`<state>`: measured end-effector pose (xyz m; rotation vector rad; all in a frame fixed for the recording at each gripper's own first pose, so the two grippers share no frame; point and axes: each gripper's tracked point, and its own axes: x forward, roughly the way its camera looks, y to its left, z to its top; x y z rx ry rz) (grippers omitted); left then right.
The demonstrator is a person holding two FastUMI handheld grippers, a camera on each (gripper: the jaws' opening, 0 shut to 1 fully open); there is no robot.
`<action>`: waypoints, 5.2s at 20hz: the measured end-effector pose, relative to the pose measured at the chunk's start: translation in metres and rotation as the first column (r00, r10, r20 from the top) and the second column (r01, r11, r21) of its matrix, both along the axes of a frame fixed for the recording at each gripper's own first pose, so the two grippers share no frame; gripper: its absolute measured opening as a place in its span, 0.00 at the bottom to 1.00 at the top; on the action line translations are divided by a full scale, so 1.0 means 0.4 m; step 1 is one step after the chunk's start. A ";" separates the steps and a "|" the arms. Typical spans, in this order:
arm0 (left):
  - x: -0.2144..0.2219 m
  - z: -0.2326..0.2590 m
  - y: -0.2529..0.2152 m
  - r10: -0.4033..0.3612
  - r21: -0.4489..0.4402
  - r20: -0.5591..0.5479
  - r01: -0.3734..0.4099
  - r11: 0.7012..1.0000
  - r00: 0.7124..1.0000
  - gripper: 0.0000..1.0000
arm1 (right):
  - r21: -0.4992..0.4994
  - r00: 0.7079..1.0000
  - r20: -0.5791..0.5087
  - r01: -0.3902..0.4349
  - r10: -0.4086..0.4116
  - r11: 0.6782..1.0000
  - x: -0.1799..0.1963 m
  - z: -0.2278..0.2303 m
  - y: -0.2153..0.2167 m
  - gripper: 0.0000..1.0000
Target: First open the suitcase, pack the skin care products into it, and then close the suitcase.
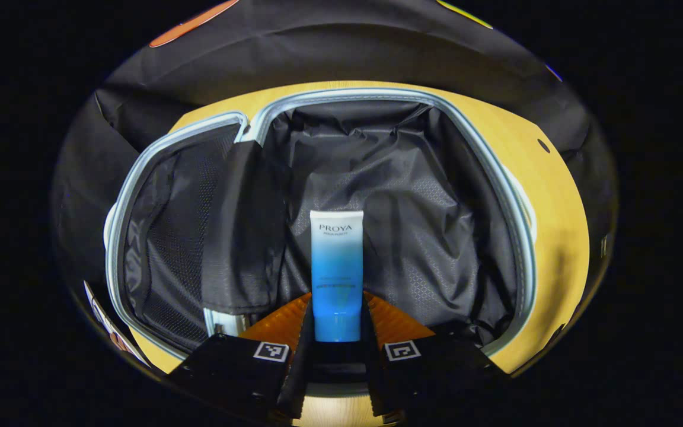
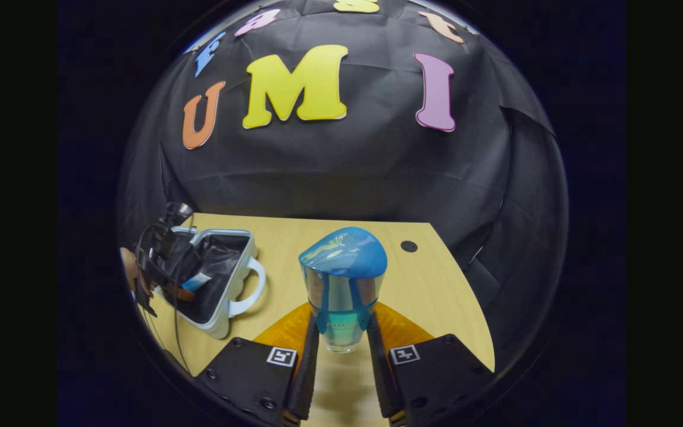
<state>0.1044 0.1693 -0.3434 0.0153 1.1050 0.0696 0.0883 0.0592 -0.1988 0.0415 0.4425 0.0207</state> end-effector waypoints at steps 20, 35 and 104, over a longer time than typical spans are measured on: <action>-0.033 0.176 -0.031 -0.034 -0.081 0.278 0.058 0.995 0.960 0.89 | -0.012 0.974 -0.015 -0.225 0.225 0.974 -0.020 0.049 0.351 0.40; -0.366 0.368 0.194 0.032 -0.044 0.648 -0.004 0.999 0.761 0.97 | 0.072 0.918 -0.210 -0.330 0.337 0.941 0.047 -0.162 0.728 0.40; 0.022 0.142 0.767 0.815 -0.930 0.236 -0.120 0.347 0.529 0.06 | 0.036 0.977 -0.111 -0.178 0.181 0.983 -0.103 0.227 0.412 0.79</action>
